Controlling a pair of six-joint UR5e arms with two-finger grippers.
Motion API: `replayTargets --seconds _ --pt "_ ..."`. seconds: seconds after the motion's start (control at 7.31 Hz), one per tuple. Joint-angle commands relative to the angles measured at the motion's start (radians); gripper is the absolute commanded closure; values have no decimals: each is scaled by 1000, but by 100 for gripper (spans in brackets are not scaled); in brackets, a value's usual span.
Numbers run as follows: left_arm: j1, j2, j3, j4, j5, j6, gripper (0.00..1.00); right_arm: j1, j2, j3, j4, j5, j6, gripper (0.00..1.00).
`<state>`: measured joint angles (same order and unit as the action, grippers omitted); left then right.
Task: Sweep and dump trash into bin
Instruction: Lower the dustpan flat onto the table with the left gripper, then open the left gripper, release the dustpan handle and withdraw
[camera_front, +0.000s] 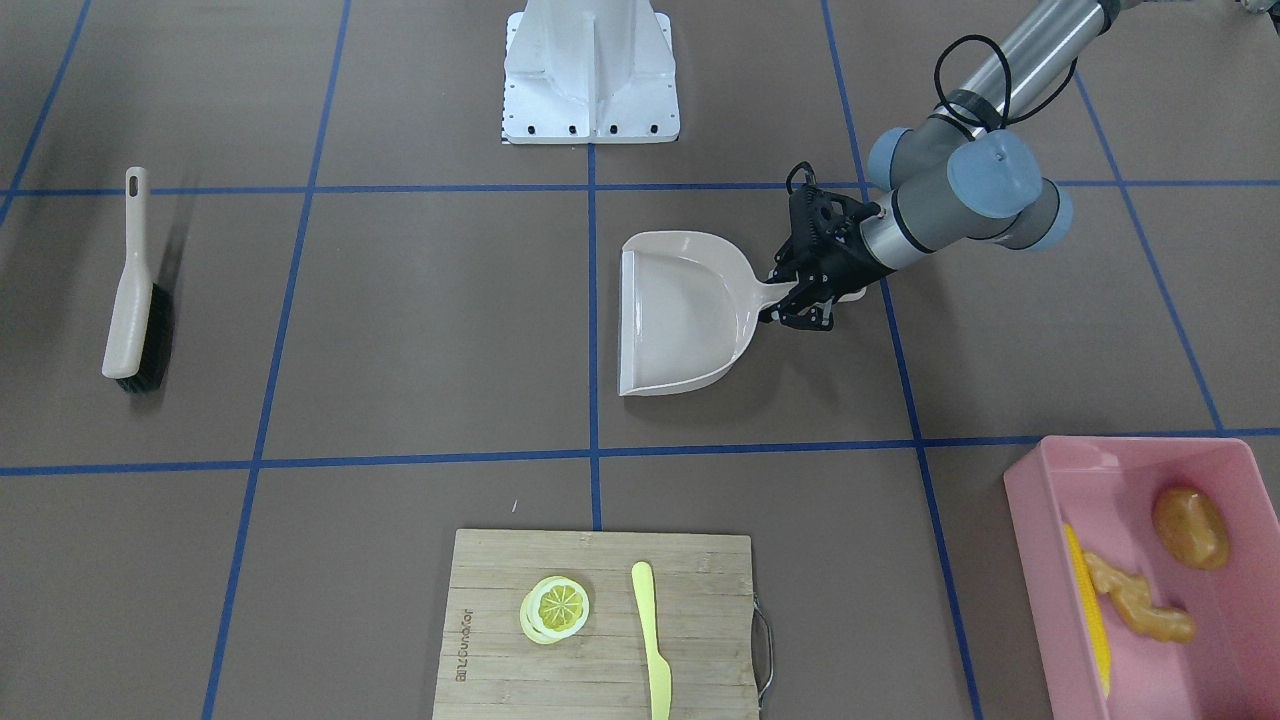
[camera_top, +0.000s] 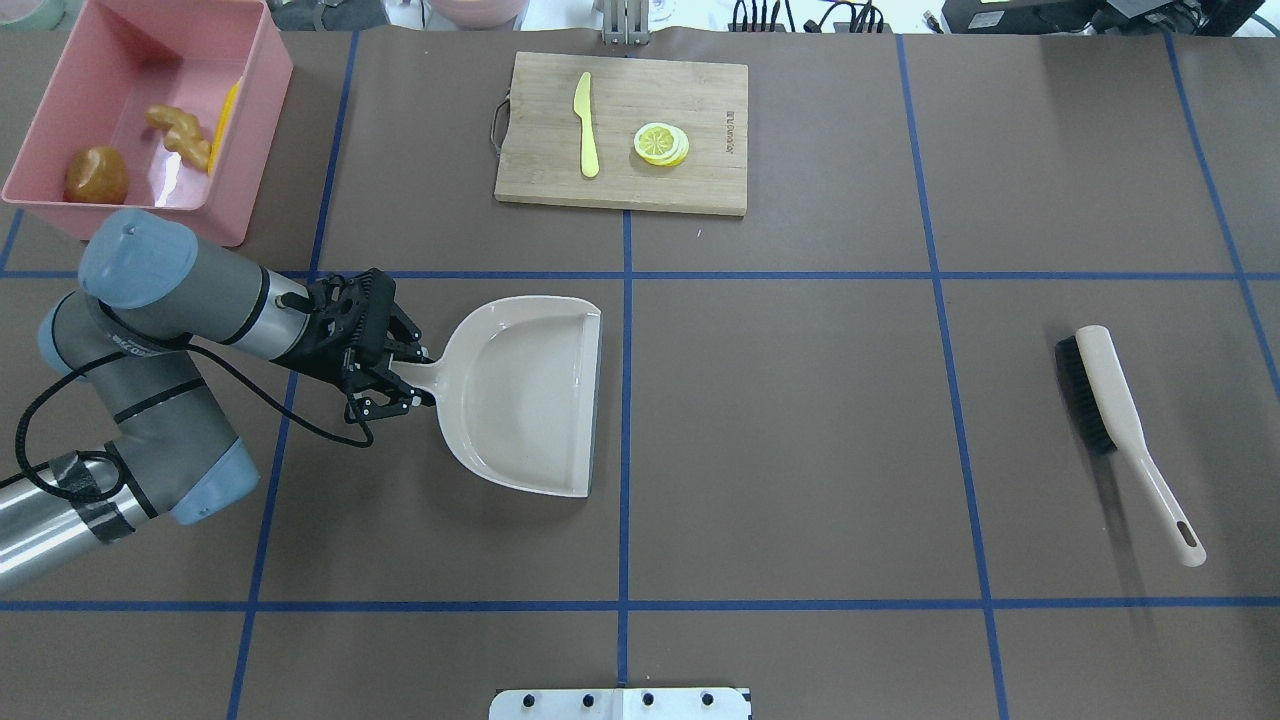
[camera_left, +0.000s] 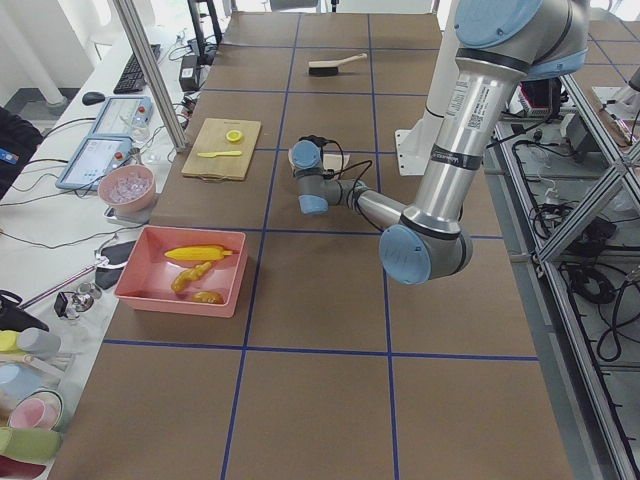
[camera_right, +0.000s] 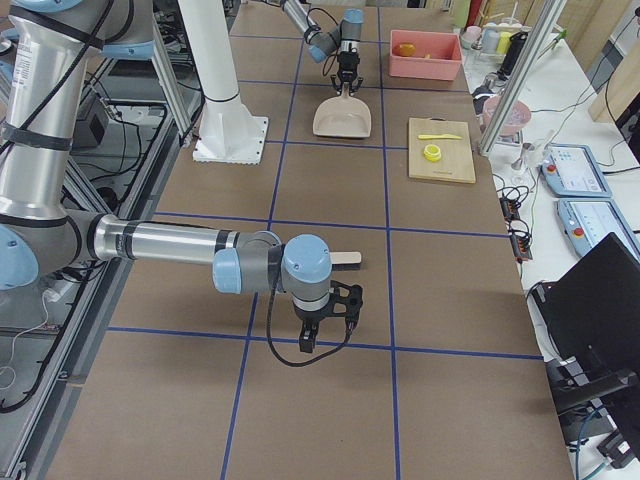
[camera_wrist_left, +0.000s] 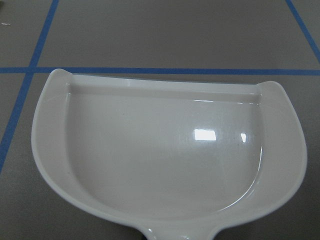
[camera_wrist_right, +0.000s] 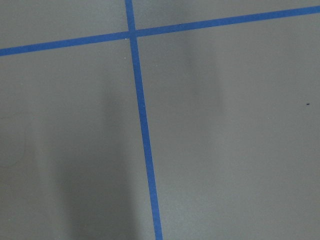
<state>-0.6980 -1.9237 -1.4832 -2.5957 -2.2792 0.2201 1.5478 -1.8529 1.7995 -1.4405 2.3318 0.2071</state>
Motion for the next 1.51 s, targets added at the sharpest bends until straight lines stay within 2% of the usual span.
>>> replayTargets --seconds 0.0,0.27,0.82,0.96,1.09,1.37 --pt "0 -1 8 0 3 13 34 0 0 1 2 -3 0 0" --pt "-1 2 -5 2 3 7 3 0 -2 3 -1 1 0 0" --pt "-76 103 -184 17 4 -2 2 0 4 4 2 4 0 0" --pt "-112 118 -198 78 12 1 2 0 4 4 2 3 0 0" --pt "-135 117 -218 177 117 2 2 0 7 6 3 6 0 0" --pt "-167 117 -276 281 492 1 2 0 7 7 3 7 2 0"
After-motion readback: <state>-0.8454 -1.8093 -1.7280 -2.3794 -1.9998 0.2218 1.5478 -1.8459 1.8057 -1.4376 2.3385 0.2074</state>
